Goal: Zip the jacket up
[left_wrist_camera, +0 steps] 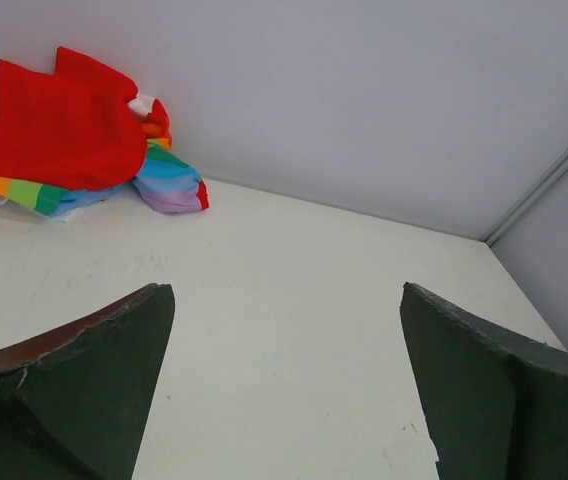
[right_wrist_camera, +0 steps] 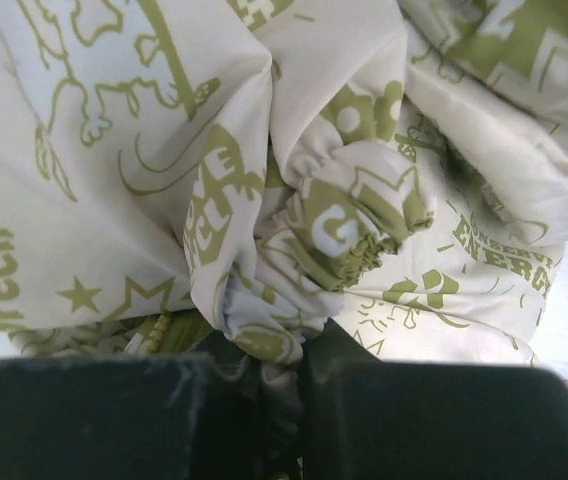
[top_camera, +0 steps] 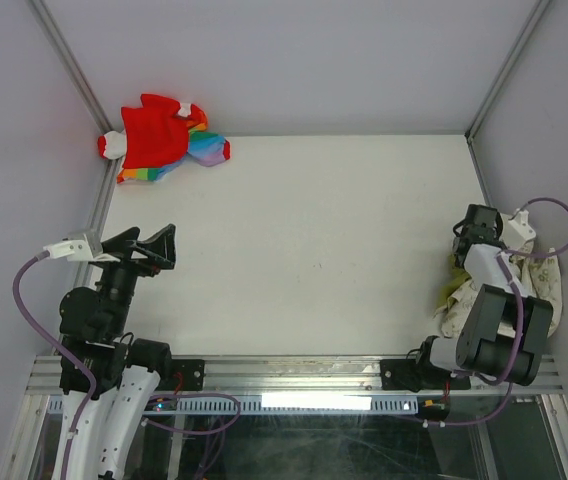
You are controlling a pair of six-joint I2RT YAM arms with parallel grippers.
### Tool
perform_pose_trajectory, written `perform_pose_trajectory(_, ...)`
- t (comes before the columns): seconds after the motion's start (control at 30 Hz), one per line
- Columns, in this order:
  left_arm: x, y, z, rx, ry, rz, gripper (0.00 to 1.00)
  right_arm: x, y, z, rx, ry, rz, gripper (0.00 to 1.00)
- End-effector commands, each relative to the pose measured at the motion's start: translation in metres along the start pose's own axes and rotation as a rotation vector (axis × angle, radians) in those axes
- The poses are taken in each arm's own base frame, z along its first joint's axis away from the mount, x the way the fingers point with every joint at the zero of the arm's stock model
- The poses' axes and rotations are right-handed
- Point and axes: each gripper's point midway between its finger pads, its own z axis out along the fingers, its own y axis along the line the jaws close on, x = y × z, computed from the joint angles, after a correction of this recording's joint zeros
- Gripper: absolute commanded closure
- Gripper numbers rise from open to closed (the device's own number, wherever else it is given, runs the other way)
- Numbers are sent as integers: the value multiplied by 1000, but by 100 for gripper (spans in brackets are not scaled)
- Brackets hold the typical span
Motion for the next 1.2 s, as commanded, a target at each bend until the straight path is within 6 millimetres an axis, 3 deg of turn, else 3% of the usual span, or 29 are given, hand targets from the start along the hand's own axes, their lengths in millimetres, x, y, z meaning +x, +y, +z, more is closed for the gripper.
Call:
perform_pose_trajectory(0.0,-17,-15,-3,60,-47,-9,1,-17,69,-43,-345,-18,-4,100)
perform_pose_trajectory(0.1,-16,-15,-2,61,-42,-9,1,-23,110,-101,-550,-40,-65,100)
perform_pose_trajectory(0.27,-14,-15,-1,65,-34,-10,1,-27,168,-231,-926,-75,-158,100)
perform_pose_trajectory(0.47,-6,-17,5,77,7,-7,1,-7,198,-378,-1380,-42,-260,100)
perform_pose_trajectory(0.53,-1,-19,9,86,36,-12,1,10,202,-414,-1503,-11,-333,100)
perform_pose_trajectory(0.6,7,-24,14,108,79,-23,1,33,205,-437,-1600,26,-423,96)
perform_pose_trajectory(0.67,18,-31,19,144,136,-40,1,57,210,-442,-1640,48,-497,85)
perform_pose_trajectory(0.77,34,-39,27,181,227,-77,1,86,221,-413,-1582,32,-557,61)
perform_pose_trajectory(0.87,54,-42,34,191,316,-125,1,105,224,-384,-1503,27,-615,46)
perform_pose_trajectory(1.17,119,-37,46,146,577,-264,1,165,178,-364,-1488,77,-836,29)
